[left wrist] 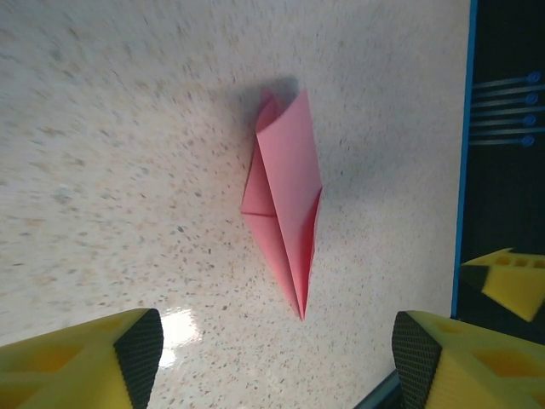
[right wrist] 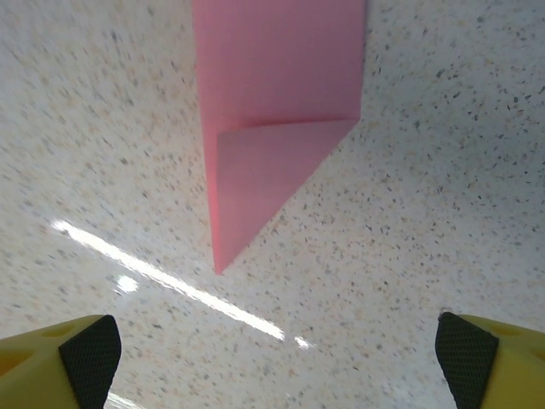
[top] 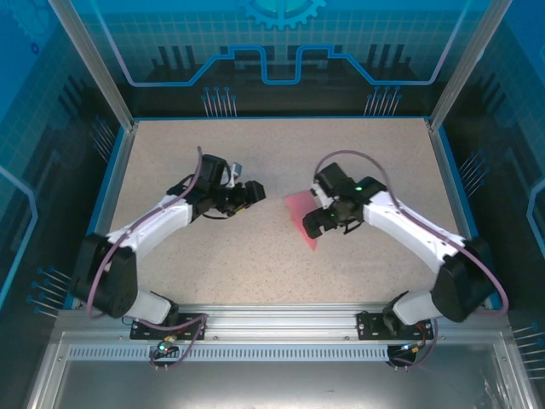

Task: Fold a paper plane with a square sheet of paper (fold left side to right side)
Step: Turn over the paper at the center of the table, then fold the wing for the fifth time at the center of the table.

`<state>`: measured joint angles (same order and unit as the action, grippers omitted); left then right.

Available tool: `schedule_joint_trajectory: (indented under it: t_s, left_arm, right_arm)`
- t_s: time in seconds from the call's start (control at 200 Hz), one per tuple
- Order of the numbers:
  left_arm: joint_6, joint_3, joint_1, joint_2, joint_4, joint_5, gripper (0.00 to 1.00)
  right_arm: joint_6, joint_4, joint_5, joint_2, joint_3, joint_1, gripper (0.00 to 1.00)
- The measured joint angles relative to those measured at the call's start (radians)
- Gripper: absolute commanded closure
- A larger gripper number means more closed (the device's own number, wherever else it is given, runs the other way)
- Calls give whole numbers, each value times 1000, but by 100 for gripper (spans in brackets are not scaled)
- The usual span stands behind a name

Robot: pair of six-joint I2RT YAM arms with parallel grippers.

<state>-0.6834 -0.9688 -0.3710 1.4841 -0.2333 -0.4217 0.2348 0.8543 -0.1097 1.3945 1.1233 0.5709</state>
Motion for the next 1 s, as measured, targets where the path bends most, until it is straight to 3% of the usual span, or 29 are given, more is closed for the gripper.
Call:
schedule_joint_trajectory:
  t_s: [0.225,0.53,0.68,0.89,1.0]
  left_arm:
    - [-26,-95,-106,249,81,-55,29]
    - [-27,-275,-116,508,146,-109,36]
    - [-31,-333,-116,607,168,-146,48]
    - [3,-359,-116,649,197,-188,83]
    - [24,-352,-113,648,224,-203,94]
  right_arm:
    - [55,-202,216,-195,-169,-175,1]
    - [151,-397,465,-254,-346,-375,1]
    - [154,-452,557,-253,-374,-423,1]
    - [154,-583,646,-198,-434,-453,1]
    - [150,-659,675,-129,-453,-456,1]
